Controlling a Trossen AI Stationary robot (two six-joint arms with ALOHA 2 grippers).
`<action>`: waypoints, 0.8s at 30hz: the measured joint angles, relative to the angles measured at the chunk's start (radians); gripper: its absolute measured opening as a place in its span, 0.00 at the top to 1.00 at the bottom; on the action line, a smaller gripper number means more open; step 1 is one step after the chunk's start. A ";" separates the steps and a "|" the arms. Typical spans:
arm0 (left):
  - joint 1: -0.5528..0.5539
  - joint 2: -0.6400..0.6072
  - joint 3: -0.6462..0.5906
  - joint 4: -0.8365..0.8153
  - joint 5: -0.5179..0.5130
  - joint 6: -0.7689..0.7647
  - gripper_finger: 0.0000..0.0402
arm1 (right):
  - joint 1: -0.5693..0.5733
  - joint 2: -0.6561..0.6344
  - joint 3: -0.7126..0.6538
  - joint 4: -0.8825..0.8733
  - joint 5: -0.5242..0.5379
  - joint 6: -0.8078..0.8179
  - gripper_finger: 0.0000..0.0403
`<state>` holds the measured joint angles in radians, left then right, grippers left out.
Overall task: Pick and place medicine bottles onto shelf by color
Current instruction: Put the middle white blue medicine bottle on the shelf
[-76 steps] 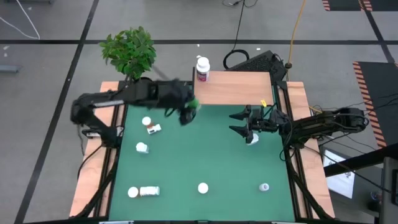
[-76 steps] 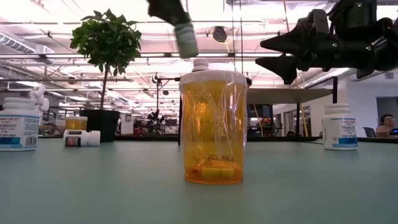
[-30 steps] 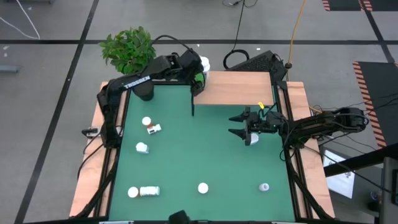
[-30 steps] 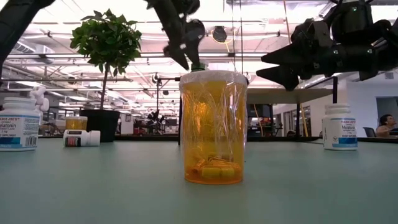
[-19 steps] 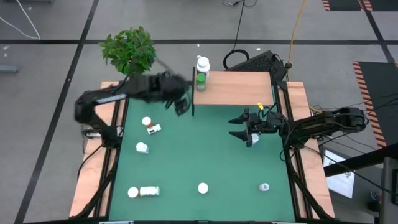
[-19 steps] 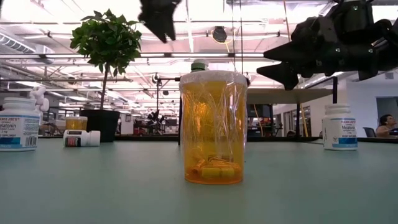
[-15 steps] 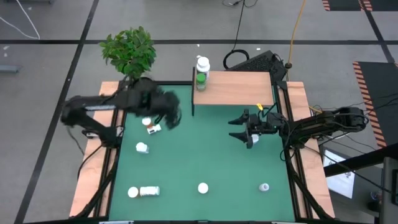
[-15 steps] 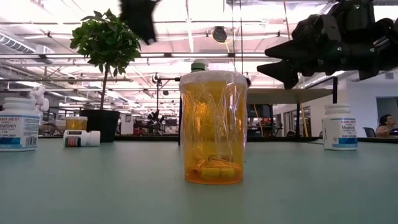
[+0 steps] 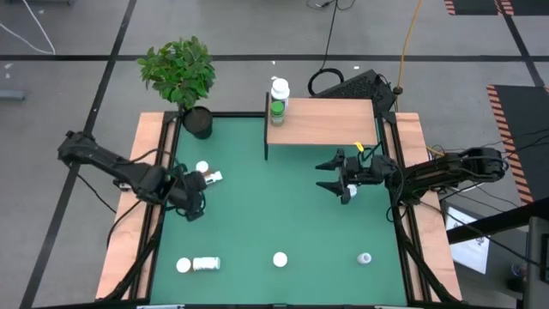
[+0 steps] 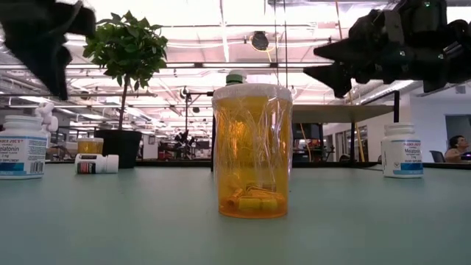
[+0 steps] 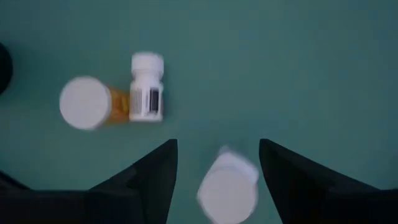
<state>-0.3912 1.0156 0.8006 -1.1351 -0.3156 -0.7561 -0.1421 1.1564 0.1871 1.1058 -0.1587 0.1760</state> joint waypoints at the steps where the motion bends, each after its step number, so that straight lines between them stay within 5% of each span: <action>1: -0.011 -0.009 -0.019 0.003 0.001 0.004 0.44 | 0.000 0.000 0.000 0.013 0.000 0.004 0.32; 17: -0.037 -0.009 -0.098 0.040 0.119 0.085 0.23 | -0.015 0.000 0.014 0.057 0.001 -0.004 0.32; 24: -0.037 -0.008 -0.117 0.040 0.140 0.109 0.27 | -0.015 0.000 0.014 0.049 0.001 -0.005 0.32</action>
<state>-0.4282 1.0077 0.6834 -1.0950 -0.1753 -0.6468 -0.1574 1.1564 0.2008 1.1553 -0.1581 0.1709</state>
